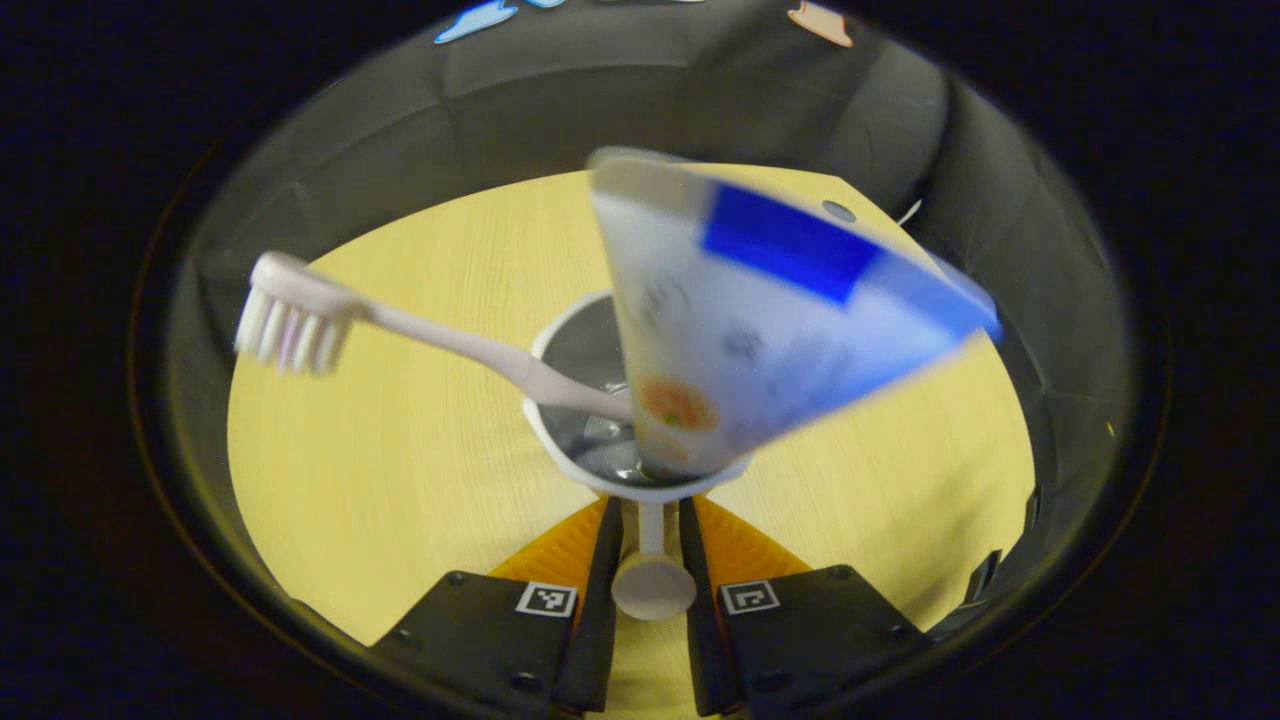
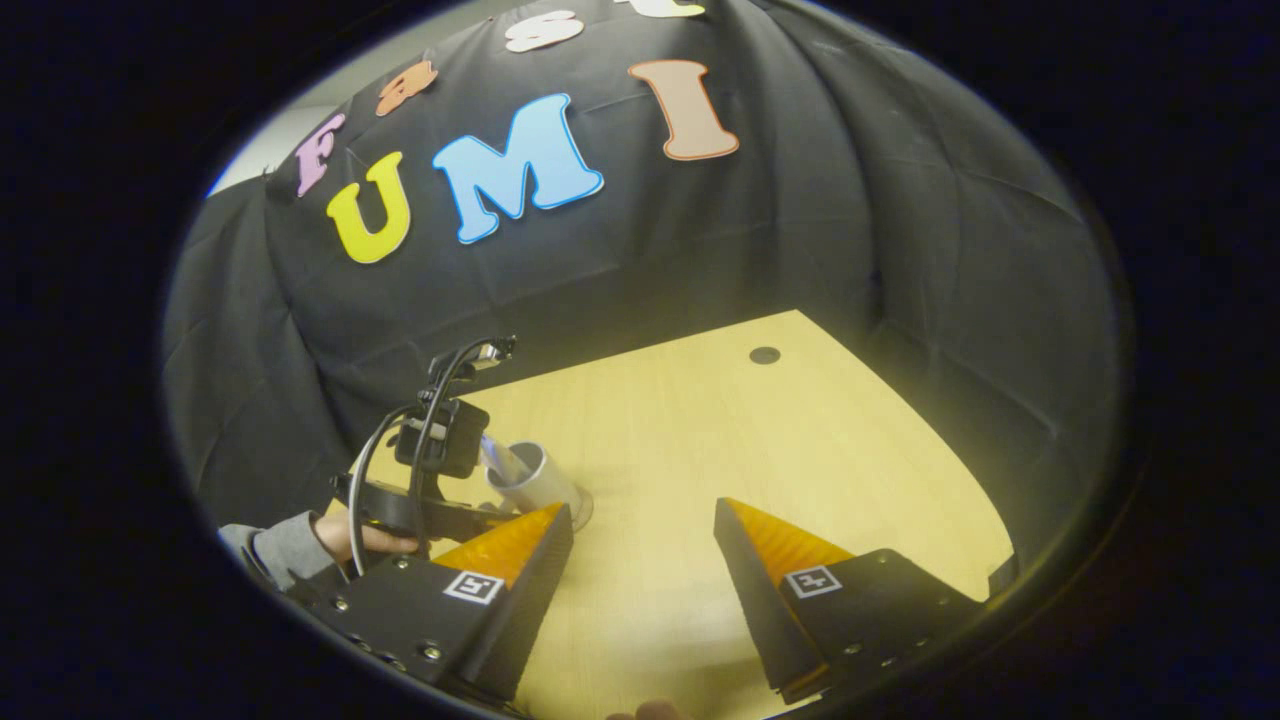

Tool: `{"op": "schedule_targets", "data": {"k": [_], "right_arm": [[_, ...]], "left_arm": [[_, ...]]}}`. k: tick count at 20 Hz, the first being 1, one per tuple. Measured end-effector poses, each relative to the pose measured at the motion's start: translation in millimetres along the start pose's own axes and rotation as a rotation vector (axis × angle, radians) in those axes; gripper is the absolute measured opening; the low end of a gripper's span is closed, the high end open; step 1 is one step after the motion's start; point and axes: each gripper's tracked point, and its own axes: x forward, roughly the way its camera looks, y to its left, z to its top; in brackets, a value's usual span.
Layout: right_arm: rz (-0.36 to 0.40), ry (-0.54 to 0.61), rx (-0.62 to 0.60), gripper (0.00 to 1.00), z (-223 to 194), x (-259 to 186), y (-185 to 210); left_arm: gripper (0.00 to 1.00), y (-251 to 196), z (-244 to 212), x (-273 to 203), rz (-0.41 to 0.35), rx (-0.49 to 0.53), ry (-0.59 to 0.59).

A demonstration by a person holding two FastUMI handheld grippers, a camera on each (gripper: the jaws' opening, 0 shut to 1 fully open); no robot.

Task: Put the toothbrush and toothpaste on the desktop into the cup, then pick up the cup and place it on the coaster on the desktop.

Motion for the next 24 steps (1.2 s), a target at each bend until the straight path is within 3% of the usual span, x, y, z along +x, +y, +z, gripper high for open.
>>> {"op": "schedule_targets", "data": {"k": [2, 3, 8, 9, 11, 17, 24], "right_arm": [[0.01, -0.003, -0.029, 0.86, 1, 1, 0], [0.022, -0.009, -0.04, 0.86, 4, 0, 2], [0.06, -0.053, -0.129, 0.84, 22, 1, 9], [0.063, -0.063, -0.147, 0.86, 25, 2, 11], [0.068, -0.09, -0.182, 0.84, 29, 0, 18], [0.026, -0.16, -0.212, 0.86, 34, -4, 34], [-0.003, -0.295, -0.241, 0.87, 41, -32, 77]], "left_arm": [[0.42, -1, 2, -5, -0.015, -0.013, -0.019], [0.51, 2, 3, -10, -0.01, -0.018, -0.032], [0.75, -3, 13, -49, -0.03, -0.058, -0.162], [0.84, -5, 15, -61, -0.034, -0.067, -0.195], [0.91, -1, 18, -79, -0.024, -0.083, -0.266], [0.87, 18, 21, -164, 0.003, -0.115, -0.524], [0.86, 43, 17, -264, 0.09, -0.01, -0.793]]}}
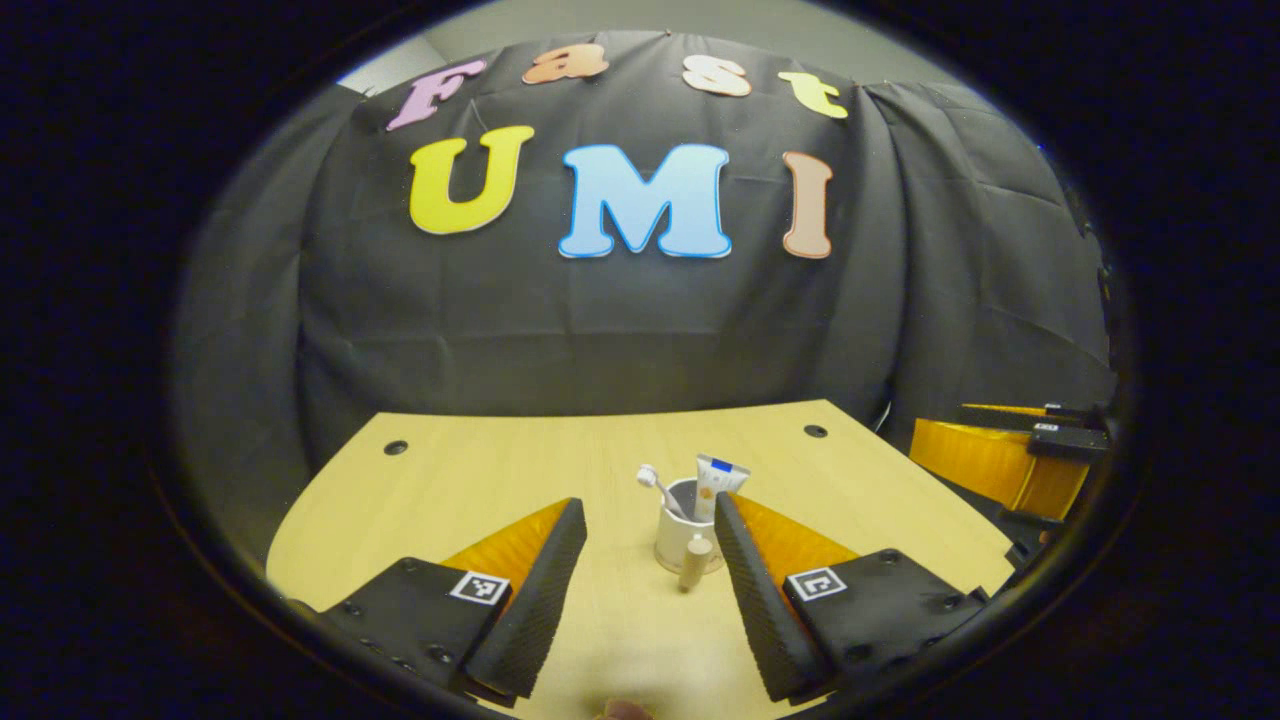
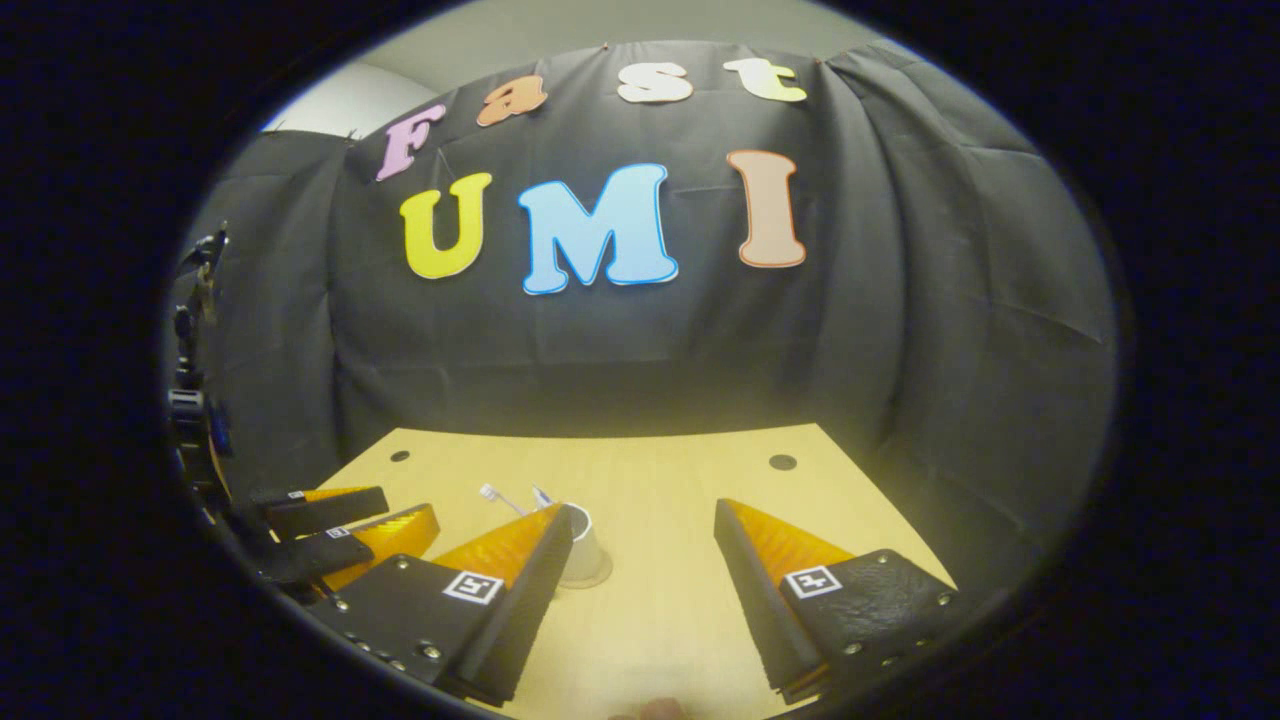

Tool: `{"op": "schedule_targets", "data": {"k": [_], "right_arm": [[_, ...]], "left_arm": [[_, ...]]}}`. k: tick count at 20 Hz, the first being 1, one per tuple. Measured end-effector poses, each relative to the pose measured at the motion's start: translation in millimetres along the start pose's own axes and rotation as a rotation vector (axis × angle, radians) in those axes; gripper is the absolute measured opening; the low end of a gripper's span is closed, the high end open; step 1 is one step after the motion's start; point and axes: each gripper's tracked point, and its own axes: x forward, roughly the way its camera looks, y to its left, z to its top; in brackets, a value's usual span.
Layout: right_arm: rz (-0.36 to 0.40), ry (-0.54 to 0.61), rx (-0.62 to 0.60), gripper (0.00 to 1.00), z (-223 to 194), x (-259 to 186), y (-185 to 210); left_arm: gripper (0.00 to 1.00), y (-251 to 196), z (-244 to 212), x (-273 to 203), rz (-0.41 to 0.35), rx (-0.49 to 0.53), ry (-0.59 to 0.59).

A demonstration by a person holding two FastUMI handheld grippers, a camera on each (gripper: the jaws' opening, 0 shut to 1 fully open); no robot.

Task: Put the toothbrush and toothpaste on the desktop into the cup, then pick up the cup and place it on the coaster on the desktop.

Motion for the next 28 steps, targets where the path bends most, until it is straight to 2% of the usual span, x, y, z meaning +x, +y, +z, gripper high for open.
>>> {"op": "schedule_targets", "data": {"k": [1, 7, 9, 12, 15, 16, 19, 22, 23, 24, 25, 27, 28], "right_arm": [[-0.007, -0.024, -0.024, 0.84, 3, -6, 8], [-0.013, -0.056, -0.093, 0.87, 2, -17, 33], [-0.004, -0.068, -0.09, 0.86, 7, -22, 39], [-0.018, -0.106, -0.043, 0.87, 19, -34, 25], [-0.038, -0.155, 0.005, 0.9, 27, -54, -8], [-0.045, -0.173, 0.025, 0.9, 29, -61, -28], [-0.036, -0.216, 0.059, 0.9, 33, -78, -76], [-0.003, -0.23, 0.055, 0.89, 32, -89, -125], [0.009, -0.226, 0.054, 0.89, 30, -91, -142], [0.021, -0.233, 0.057, 0.89, 32, -93, -159], [0.026, -0.245, 0.064, 0.89, 33, -95, -177], [0.032, -0.256, 0.076, 0.89, 28, -98, -217], [0.032, -0.247, 0.074, 0.9, 23, -98, -234]], "left_arm": [[0.86, 8, 11, -16, 0.017, -0.003, -0.052], [0.86, 28, 22, -38, 0.03, -0.004, -0.118], [0.86, 32, 24, -43, 0.036, -0.019, -0.12], [0.86, 29, 34, -50, 0.047, -0.019, -0.161], [0.86, 3, 31, -49, 0.047, -0.006, -0.175], [0.83, -15, 32, -48, 0.043, -0.017, -0.18], [0.86, -59, 35, -44, 0.041, -0.086, -0.214], [0.86, -87, 46, -44, 0.122, -0.114, -0.283], [0.8, -98, 49, -46, 0.147, -0.116, -0.303], [0.92, -112, 52, -47, 0.168, -0.119, -0.329], [0.85, -129, 58, -47, 0.175, -0.126, -0.36], [0.85, -174, 59, -44, 0.173, -0.146, -0.404], [0.9, -193, 57, -42, 0.171, -0.15, -0.41]]}}
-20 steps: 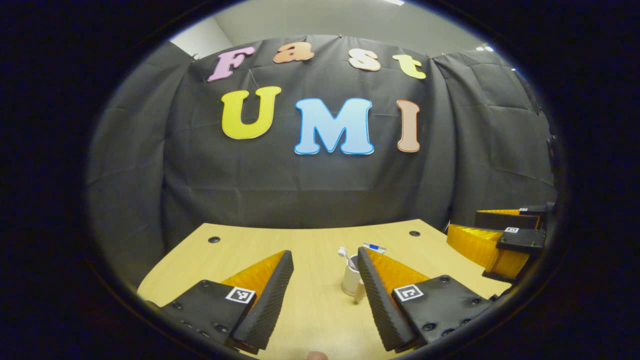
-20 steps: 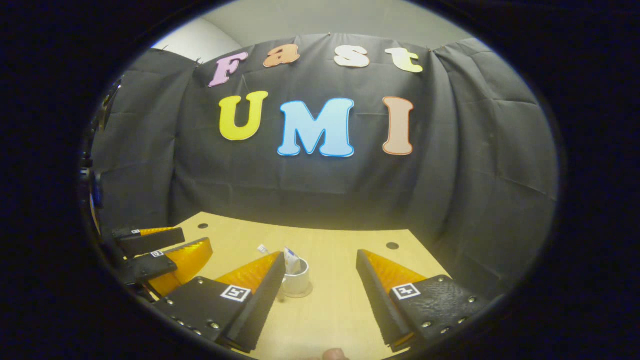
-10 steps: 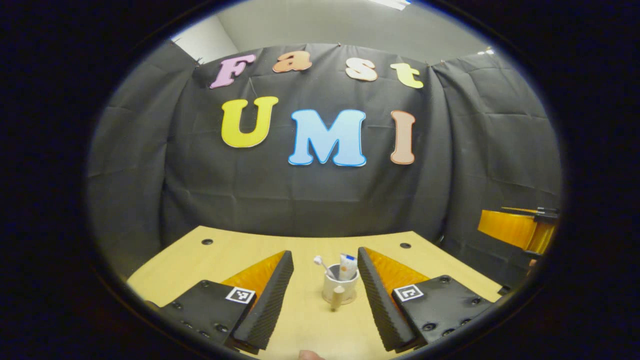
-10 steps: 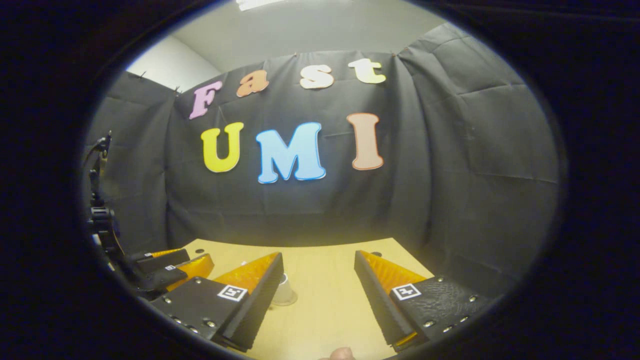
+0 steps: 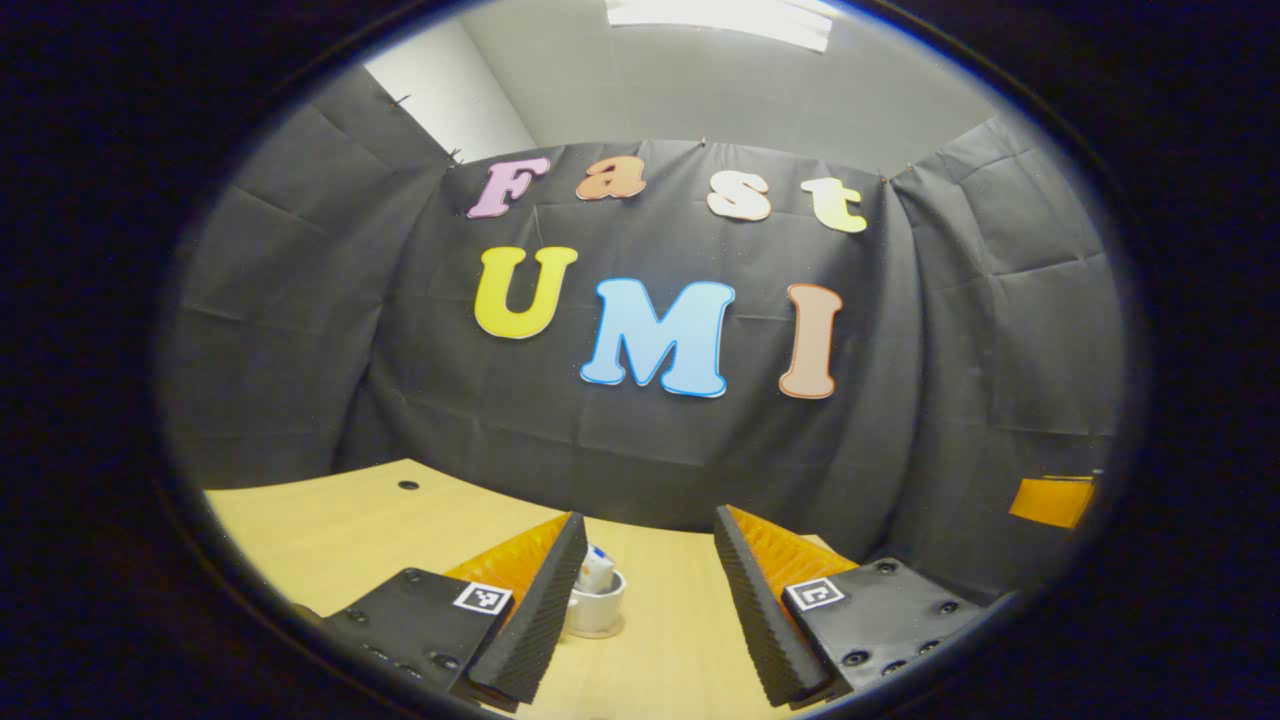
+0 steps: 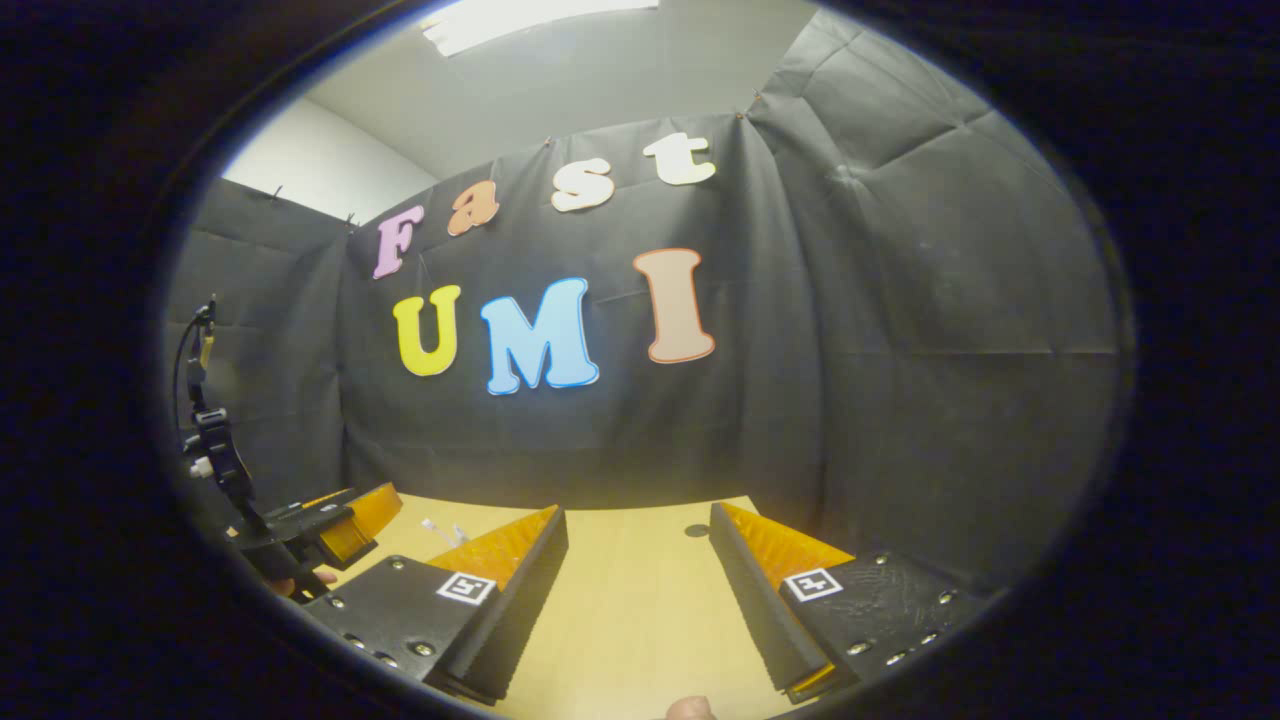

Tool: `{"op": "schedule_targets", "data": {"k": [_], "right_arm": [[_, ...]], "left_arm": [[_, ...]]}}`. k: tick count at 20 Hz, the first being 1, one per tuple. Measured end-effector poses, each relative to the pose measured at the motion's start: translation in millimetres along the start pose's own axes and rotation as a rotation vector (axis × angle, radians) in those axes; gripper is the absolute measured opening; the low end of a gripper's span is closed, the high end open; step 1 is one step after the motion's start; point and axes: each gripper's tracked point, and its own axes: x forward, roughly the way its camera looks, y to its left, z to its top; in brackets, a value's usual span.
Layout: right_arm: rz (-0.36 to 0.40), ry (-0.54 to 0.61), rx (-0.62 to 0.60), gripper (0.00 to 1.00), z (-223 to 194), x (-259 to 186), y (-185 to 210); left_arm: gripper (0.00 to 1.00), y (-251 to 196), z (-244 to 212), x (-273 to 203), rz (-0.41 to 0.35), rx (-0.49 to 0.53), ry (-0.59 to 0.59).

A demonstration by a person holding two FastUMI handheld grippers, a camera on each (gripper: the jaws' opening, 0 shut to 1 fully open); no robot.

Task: Put the toothbrush and toothpaste on the desktop into the cup, then pick up the cup and place it on the coaster on the desktop.

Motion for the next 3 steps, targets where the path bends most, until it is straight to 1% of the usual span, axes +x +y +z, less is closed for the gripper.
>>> {"op": "schedule_targets", "data": {"k": [1, 3], "right_arm": [[-0.001, 0.007, -0.006, 0.9, -3, -1, -17], [-0.006, 0.016, -0.024, 0.89, -7, 0, -48]], "left_arm": [[0.91, -16, -5, -2, 0.005, 0.001, -0.011], [0.79, -53, -13, -6, -0.005, 0.013, -0.024]]}}
